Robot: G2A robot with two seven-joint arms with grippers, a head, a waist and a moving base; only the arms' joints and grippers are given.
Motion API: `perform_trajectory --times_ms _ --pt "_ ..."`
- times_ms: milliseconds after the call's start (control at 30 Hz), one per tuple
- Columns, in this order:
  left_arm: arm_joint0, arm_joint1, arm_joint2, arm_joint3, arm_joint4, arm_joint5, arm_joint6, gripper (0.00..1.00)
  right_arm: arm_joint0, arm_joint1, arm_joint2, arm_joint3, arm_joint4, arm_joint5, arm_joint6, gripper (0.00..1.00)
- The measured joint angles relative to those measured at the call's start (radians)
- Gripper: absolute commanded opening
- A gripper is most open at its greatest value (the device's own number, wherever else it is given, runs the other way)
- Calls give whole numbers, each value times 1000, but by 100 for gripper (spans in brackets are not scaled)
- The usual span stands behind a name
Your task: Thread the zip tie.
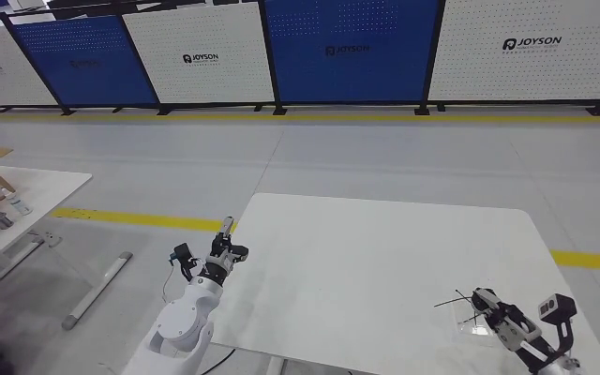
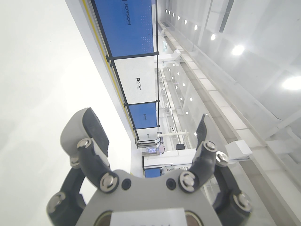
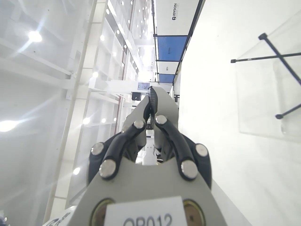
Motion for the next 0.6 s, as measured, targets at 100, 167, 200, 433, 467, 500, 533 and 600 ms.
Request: perform_trajectory --times_ms 100,167,200,433,467,500,533,600 --pt "-4 0 2 -5 14 -13 -3 100 -1 -6 -8 1 20 -28 -45 0" --pt "-5 -1 9 -17 29 -30 -24 100 -9 -15 -29 -6 43 -79 -90 0" --pt "-5 -1 14 -26 34 -33 -36 100 -13 -19 -40 -13 53 -102 -111 0" --pt "-12 -5 83 -79 37 -19 -156 100 -37 -47 -163 -94 -51 -209 -329 0" --pt "-16 -7 97 -78 37 -23 -152 100 -37 -48 -168 -95 -53 -208 -335 0" --pt "-17 -7 102 -77 34 -25 -148 100 -37 -47 -168 -95 -53 -207 -334 0" --pt "-18 -8 103 -77 33 -26 -146 100 -37 -47 -167 -95 -52 -206 -333 0" --pt "-18 -8 102 -76 32 -26 -145 100 -37 -47 -166 -94 -51 -206 -331 0"
